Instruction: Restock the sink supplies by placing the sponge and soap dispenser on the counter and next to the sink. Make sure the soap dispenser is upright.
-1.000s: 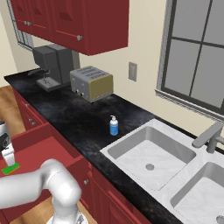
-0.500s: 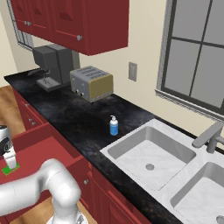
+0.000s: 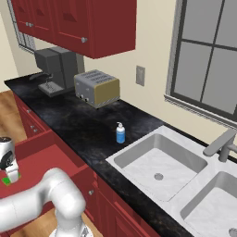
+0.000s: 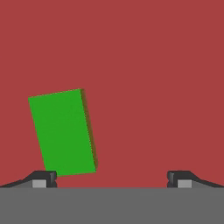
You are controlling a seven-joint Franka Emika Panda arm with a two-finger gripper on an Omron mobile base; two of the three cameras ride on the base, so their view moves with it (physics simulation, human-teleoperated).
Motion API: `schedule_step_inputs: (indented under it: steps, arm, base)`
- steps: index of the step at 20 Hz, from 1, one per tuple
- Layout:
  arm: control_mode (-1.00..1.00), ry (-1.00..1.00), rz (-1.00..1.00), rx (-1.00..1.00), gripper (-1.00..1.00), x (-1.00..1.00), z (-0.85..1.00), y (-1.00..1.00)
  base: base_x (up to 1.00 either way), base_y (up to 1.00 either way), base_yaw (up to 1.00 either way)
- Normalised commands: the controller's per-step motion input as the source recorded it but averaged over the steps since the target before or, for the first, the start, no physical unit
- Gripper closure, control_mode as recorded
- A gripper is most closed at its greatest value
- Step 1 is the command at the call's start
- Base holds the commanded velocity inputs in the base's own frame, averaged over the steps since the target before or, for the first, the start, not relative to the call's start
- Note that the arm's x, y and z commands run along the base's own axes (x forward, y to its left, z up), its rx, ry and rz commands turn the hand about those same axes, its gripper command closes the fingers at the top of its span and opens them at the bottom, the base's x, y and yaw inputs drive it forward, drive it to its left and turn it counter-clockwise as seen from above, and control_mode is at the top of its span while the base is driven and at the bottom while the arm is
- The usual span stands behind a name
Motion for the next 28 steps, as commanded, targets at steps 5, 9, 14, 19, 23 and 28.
schedule_step_inputs:
  steps: [5,9,14,19,23,28]
  arm:
    - [-1.0,0.0,0.0,0.0,-1.0,0.0,0.0,0.27]
    - [-1.0,0.0,0.0,-0.02,-1.0,0.0,-0.03,0.24]
    - [-1.0,0.0,0.0,-0.01,-1.0,0.0,-0.16,0.04]
    - [-1.0,0.0,0.0,0.0,-1.0,0.09,-0.1,0.0]
    - [-1.0,0.02,0.0,0.0,-1.0,0.19,-0.01,0.0]
    - [-1.0,0.04,0.0,-0.01,-1.0,0.13,-0.11,0.0]
  base:
    - [0.0,0.0,0.0]
    - [0.0,0.0,0.0]
    - [0.0,0.0,0.0]
    - [0.0,0.0,0.0]
    - [0.0,0.0,0.0]
    - [0.0,0.0,0.0]
